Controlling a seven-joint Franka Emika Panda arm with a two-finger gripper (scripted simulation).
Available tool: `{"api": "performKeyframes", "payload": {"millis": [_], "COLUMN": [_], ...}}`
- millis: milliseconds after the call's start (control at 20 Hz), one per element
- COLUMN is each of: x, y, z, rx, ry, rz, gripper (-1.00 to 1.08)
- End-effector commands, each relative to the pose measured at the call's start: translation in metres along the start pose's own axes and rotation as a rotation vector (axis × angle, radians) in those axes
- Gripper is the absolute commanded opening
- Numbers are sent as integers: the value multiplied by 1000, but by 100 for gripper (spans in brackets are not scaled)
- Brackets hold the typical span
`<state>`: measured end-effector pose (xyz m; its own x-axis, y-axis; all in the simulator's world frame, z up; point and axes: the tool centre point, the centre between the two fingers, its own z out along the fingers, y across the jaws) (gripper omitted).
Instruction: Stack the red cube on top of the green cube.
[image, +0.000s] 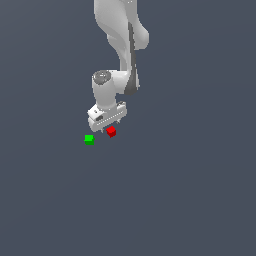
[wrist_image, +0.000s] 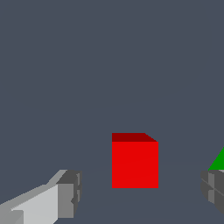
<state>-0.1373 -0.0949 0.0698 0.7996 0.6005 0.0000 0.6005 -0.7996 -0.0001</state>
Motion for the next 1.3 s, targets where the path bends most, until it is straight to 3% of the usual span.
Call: {"api": "performKeyframes", "payload": {"millis": [0,950,1000,1250], "x": [0,0,0,0], "y": [0,0,0,0], "z": [0,50,50,50], "rx": [0,0,0,0], "ry": [0,0,0,0], "rz": [0,1,1,1], "gripper": [100,100,-100,-100]}}
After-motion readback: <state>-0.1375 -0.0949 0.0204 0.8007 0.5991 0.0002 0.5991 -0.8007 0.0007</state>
